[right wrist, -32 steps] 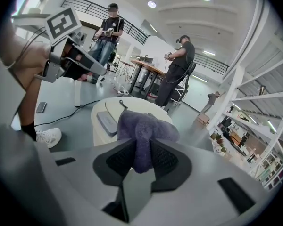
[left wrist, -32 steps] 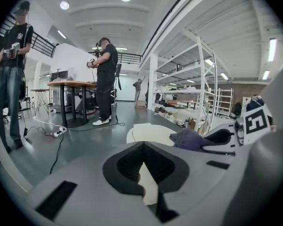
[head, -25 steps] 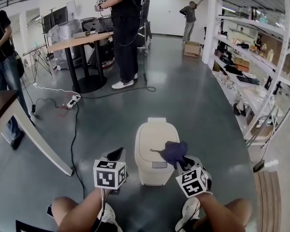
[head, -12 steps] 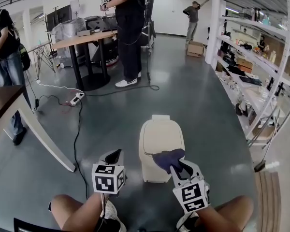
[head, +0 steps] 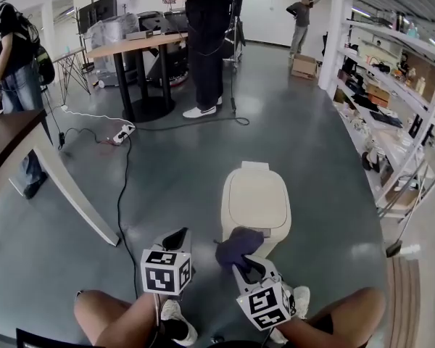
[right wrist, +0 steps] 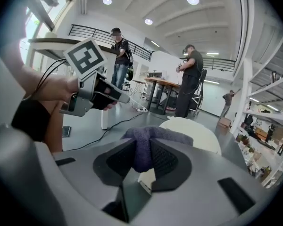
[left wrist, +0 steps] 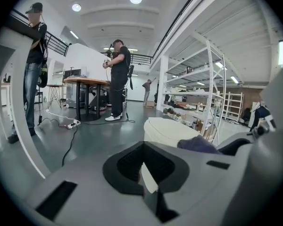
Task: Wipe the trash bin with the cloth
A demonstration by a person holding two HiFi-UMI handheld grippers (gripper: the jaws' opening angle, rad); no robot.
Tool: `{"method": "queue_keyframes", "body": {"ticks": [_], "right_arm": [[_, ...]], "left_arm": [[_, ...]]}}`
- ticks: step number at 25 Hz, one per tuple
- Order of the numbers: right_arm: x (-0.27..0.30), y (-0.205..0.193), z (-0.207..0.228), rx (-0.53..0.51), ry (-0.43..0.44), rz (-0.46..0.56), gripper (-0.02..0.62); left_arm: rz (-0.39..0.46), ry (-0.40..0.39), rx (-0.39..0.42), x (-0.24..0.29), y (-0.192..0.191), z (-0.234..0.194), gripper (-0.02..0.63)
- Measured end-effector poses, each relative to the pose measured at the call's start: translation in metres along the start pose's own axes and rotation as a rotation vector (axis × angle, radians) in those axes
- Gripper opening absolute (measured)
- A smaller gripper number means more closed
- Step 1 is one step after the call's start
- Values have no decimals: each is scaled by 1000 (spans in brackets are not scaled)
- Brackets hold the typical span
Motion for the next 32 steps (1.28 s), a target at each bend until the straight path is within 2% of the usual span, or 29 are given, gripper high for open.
{"method": "queue_keyframes", "body": {"ticks": [5,9,14,21,32], "right_arm": [[16,-4,-30,32,95,-13,92],[30,-15,-39,45,118,-35,92],[48,-36,-25,59,46,-68,92],[61,-47,5,137,-66,-44,92],[62,-63,20,131,-106,-75,92]], "left_arm": [[11,-2,8,0,1,-7,0],[-10,12,-4,4,-11,-17,0],[-59,25,-15,12,-29,-26,0],[-100,-2,1,21,-42,-17,0],[-133,-47,33,35,-53,1,0]]}}
Point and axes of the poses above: the fingertips, and each gripper's own axes: x forward along the fingers, z to its right, y out of its top, the point moved 5 cm from there along -x, backward along the fingers, and after that the axes turned 13 degrees about z, right-handed, at the moved point
